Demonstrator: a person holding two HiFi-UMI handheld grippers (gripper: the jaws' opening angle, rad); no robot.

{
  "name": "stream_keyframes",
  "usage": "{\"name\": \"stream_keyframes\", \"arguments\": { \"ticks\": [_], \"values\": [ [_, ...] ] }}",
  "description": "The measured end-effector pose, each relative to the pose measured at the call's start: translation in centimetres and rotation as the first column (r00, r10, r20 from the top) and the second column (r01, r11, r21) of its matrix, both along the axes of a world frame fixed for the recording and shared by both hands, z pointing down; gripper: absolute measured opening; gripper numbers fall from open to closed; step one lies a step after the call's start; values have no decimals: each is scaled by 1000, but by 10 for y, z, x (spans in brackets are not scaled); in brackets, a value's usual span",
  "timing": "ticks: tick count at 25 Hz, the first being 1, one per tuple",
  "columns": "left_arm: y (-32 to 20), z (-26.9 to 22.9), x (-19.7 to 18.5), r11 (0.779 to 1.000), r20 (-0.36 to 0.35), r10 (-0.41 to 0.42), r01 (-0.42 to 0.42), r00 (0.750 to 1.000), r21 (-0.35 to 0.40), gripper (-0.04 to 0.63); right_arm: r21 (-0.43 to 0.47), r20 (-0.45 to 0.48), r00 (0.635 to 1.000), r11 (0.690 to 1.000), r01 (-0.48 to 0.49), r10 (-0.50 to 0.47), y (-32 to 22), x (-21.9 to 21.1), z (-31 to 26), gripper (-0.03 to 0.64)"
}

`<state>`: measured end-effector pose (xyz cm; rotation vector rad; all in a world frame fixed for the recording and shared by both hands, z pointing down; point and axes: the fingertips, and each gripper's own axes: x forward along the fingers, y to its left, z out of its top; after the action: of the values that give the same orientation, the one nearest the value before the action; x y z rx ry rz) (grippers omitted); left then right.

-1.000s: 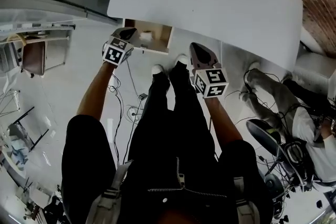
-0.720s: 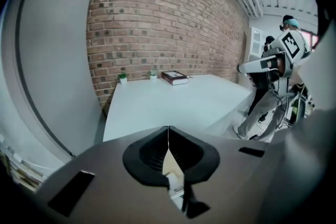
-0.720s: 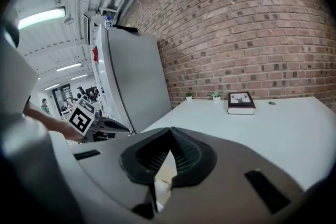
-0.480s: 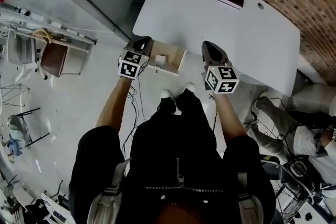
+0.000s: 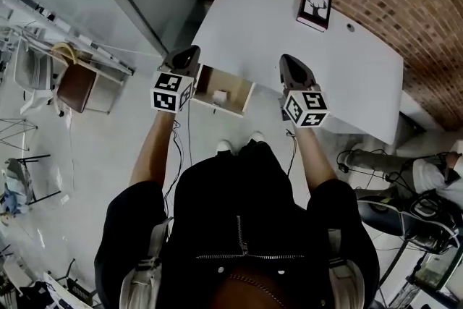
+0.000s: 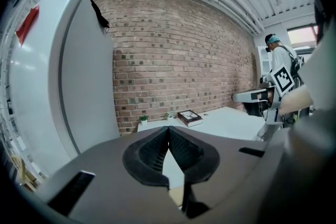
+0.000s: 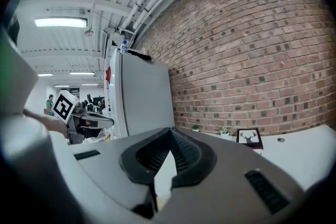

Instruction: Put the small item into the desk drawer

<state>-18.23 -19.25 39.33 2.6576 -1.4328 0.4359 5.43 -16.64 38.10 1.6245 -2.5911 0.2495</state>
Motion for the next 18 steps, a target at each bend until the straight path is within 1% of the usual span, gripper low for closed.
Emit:
{"name": "stream_keyframes", "arguments": {
  "ticks": [4,6,11,18],
  "values": [
    [9,-10,-12,999,-12,-17,17,1000,31,21,20,4,1000,1000,6,-6,8,-9,-7,3],
    [16,-10,-17,999,-26,-24,25,999,30,21,21,5,1000,1000,8,-8,14,-12,-7,3],
    [13,-6,-16,999,-33,-41,42,999,27,21,8,2,1000,1000,15,-15,8,-5,-2,3],
    [19,-3,-14,999,-39,-34,35,999,20,21,-5,-3,1000,1000,24,-24,13,-10,2,3]
  ]
}}
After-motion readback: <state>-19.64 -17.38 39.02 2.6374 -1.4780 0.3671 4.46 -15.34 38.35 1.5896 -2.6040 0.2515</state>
